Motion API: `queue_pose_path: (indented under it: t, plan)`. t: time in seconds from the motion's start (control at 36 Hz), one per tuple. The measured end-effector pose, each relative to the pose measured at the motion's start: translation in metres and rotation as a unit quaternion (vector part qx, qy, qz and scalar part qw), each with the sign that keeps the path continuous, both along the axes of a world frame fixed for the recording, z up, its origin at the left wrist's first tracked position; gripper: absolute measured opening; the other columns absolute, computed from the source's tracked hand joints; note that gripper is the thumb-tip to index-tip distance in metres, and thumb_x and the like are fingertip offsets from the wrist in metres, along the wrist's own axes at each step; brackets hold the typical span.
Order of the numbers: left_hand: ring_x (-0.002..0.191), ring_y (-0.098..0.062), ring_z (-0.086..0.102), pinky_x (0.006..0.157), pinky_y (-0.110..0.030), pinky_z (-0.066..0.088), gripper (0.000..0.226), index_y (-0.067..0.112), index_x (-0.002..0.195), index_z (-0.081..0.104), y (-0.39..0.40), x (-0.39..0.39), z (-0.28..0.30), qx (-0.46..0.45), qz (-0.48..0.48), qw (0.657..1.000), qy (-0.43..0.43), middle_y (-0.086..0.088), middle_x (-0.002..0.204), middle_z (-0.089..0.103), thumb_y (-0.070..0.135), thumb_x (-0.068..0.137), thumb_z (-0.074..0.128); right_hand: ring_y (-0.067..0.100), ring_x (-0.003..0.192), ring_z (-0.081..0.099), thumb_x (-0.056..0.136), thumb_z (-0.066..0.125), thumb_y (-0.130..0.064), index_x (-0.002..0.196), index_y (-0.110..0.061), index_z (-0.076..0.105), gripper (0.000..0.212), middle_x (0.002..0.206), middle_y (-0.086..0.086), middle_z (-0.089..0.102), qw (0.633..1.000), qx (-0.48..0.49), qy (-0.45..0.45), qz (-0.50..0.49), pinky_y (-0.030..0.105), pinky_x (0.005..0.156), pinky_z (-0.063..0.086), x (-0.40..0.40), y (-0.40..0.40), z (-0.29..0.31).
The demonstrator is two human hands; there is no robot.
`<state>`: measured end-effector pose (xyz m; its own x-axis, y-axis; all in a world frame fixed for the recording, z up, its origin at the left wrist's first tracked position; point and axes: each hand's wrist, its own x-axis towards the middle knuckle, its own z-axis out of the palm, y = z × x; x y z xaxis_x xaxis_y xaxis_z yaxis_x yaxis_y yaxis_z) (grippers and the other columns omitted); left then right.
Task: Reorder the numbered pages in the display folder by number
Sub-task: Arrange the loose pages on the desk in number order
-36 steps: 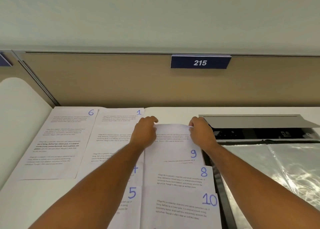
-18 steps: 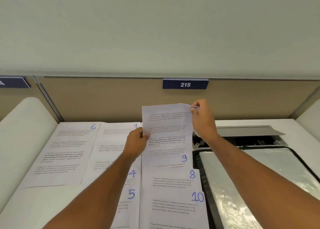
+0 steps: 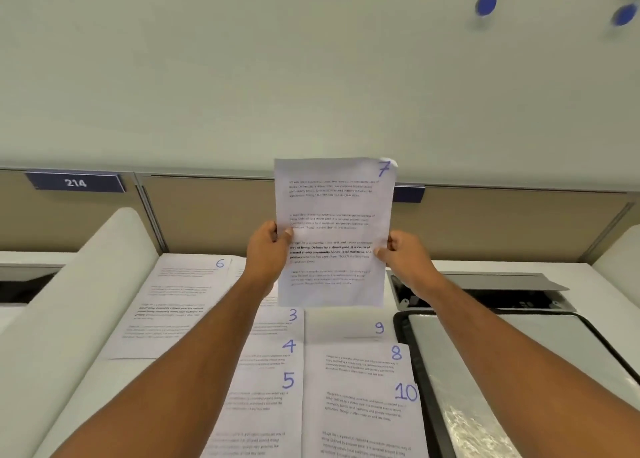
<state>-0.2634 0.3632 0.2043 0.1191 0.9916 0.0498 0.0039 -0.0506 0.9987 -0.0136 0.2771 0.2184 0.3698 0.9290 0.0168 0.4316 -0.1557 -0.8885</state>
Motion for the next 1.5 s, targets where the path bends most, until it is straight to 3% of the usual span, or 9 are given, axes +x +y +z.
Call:
queue_pose_path:
  t: [0.22, 0.47, 0.56, 0.72, 0.83, 0.89, 0.97, 1.19, 1.5]
  plan:
    - [0.102, -0.022, 0.070, 0.091, -0.043, 0.059, 0.026, 0.011, 0.123, 0.060, -0.010, -0.059, -0.023, -0.094, -0.041, 0.987, 0.127, -0.003, 0.117, 0.070, 0.010, 0.097, 0.063, 0.022, 0.091, 0.074, 0.094, 0.070, -0.009, 0.095, -0.018, 0.071, 0.009, 0.097, 0.001, 0.077, 0.998, -0.047, 0.026, -0.013, 0.049, 0.087, 0.061, -0.050, 0.000, -0.030]
    - [0.091, -0.022, 0.069, 0.083, -0.040, 0.060, 0.011, 0.012, 0.101, 0.065, -0.016, -0.128, -0.062, -0.094, 0.032, 0.966, 0.240, -0.003, 0.101, 0.070, 0.007, 0.091, 0.062, 0.025, 0.072, 0.058, 0.091, 0.067, -0.013, 0.088, 0.001, 0.061, 0.015, 0.085, 0.013, 0.068, 0.993, -0.104, -0.055, 0.009, 0.037, 0.064, 0.048, -0.120, 0.009, -0.069]
    - [0.088, -0.020, 0.066, 0.078, -0.035, 0.057, 0.006, 0.013, 0.095, 0.064, -0.012, -0.151, -0.073, -0.087, 0.055, 0.959, 0.266, -0.001, 0.092, 0.067, 0.008, 0.091, 0.064, 0.024, 0.081, 0.065, 0.093, 0.060, -0.007, 0.093, -0.008, 0.063, 0.004, 0.091, 0.003, 0.069, 0.989, -0.130, -0.053, 0.046, 0.040, 0.070, 0.054, -0.148, 0.013, -0.077]
    - [0.082, -0.019, 0.064, 0.063, -0.023, 0.046, 0.014, 0.012, 0.089, 0.067, -0.005, -0.197, -0.099, -0.087, 0.080, 0.948, 0.295, 0.004, 0.086, 0.067, 0.002, 0.090, 0.058, 0.024, 0.097, 0.068, 0.094, 0.053, 0.001, 0.111, -0.013, 0.062, 0.024, 0.108, 0.002, 0.069, 0.976, -0.192, -0.006, 0.105, 0.045, 0.085, 0.062, -0.203, 0.028, -0.094]
    - [0.087, -0.030, 0.064, 0.067, -0.031, 0.049, 0.019, 0.007, 0.083, 0.064, -0.001, -0.228, -0.118, -0.073, 0.114, 0.932, 0.335, -0.003, 0.086, 0.067, -0.002, 0.089, 0.049, 0.024, 0.096, 0.068, 0.093, 0.056, -0.001, 0.099, -0.019, 0.061, 0.020, 0.105, 0.001, 0.069, 0.976, -0.195, -0.010, 0.099, 0.047, 0.086, 0.062, -0.237, 0.039, -0.108]
    - [0.097, -0.034, 0.064, 0.083, -0.038, 0.052, 0.023, 0.003, 0.098, 0.069, 0.001, -0.242, -0.125, -0.061, 0.139, 0.924, 0.351, -0.012, 0.103, 0.071, -0.003, 0.091, 0.048, 0.022, 0.096, 0.068, 0.092, 0.057, -0.001, 0.098, -0.020, 0.061, 0.020, 0.104, 0.000, 0.069, 0.977, -0.194, -0.011, 0.093, 0.045, 0.085, 0.062, -0.254, 0.044, -0.113]
    - [0.099, -0.025, 0.061, 0.087, -0.029, 0.046, 0.036, 0.009, 0.120, 0.068, 0.005, -0.260, -0.135, -0.047, 0.183, 0.915, 0.356, -0.006, 0.113, 0.070, -0.002, 0.093, 0.048, 0.016, 0.091, 0.064, 0.092, 0.057, -0.003, 0.101, -0.017, 0.062, 0.018, 0.101, -0.003, 0.068, 0.979, -0.182, -0.030, 0.091, 0.035, 0.080, 0.059, -0.277, 0.053, -0.124]
    - [0.090, -0.024, 0.055, 0.081, -0.035, 0.044, 0.023, 0.013, 0.109, 0.057, 0.022, -0.286, -0.157, -0.013, 0.239, 0.883, 0.404, -0.003, 0.103, 0.062, -0.002, 0.094, 0.047, 0.018, 0.091, 0.063, 0.093, 0.060, -0.003, 0.109, -0.016, 0.055, 0.021, 0.099, -0.004, 0.061, 0.980, -0.169, -0.047, 0.090, 0.024, 0.065, 0.046, -0.320, 0.072, -0.149]
    - [0.087, -0.037, 0.056, 0.074, -0.047, 0.050, 0.030, -0.002, 0.101, 0.062, 0.027, -0.293, -0.181, 0.034, 0.203, 0.823, 0.530, -0.019, 0.096, 0.059, -0.016, 0.081, 0.046, 0.027, 0.109, 0.064, 0.094, 0.061, -0.005, 0.135, -0.011, 0.050, 0.043, 0.123, 0.007, 0.066, 0.976, -0.173, -0.075, 0.109, 0.037, 0.087, 0.056, -0.338, 0.077, -0.178]
